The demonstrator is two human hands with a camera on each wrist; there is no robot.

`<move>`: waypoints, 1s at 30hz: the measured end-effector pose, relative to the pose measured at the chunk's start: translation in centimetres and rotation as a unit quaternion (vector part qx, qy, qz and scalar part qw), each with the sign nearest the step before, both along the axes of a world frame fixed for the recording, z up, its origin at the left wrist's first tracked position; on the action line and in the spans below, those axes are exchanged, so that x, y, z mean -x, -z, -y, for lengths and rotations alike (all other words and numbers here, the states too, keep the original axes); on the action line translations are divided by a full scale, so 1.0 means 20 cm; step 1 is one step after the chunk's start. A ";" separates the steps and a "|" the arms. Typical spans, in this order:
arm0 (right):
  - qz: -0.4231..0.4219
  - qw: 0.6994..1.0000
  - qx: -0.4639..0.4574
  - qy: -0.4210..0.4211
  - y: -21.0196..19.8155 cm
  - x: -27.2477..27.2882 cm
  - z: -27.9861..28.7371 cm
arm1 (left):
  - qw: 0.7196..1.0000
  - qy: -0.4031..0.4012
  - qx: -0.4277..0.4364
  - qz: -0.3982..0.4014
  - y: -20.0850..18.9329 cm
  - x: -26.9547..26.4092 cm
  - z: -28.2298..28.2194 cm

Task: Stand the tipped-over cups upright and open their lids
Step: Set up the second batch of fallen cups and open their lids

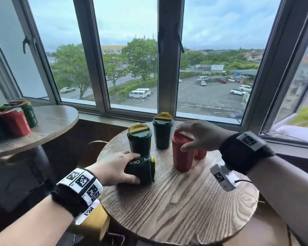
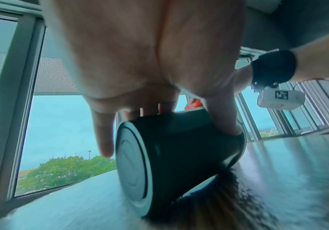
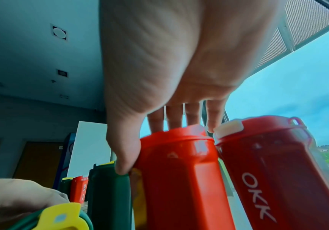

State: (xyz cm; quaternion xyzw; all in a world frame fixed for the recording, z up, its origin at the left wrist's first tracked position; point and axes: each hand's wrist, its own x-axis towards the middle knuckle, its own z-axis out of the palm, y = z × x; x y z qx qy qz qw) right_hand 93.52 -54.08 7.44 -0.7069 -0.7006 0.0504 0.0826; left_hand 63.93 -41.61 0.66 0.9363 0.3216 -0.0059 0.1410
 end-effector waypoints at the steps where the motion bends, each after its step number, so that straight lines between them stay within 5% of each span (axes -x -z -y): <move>1: -0.005 1.000 -0.006 0.001 0.01 -0.01 0.00 | 1.000 -0.007 -0.010 0.009 0.00 0.00 0.01; 5: -0.021 0.999 -0.030 0.001 0.05 -0.05 -0.02 | 0.996 -0.041 -0.060 0.054 0.00 -0.03 0.08; 12: -0.012 0.998 -0.054 -0.023 0.07 -0.08 0.00 | 0.963 -0.122 0.046 0.237 -0.04 -0.15 0.24; 17: -0.001 0.998 -0.060 -0.035 0.06 -0.06 0.02 | 0.954 -0.130 0.109 0.248 -0.02 -0.24 0.33; 24: 0.016 0.997 -0.054 -0.048 0.04 -0.05 0.05 | 0.898 -0.158 0.253 0.323 0.10 -0.26 0.31; 30: 0.029 0.997 -0.047 -0.060 0.03 -0.06 0.08 | 0.915 -0.142 0.234 0.297 0.09 -0.25 0.32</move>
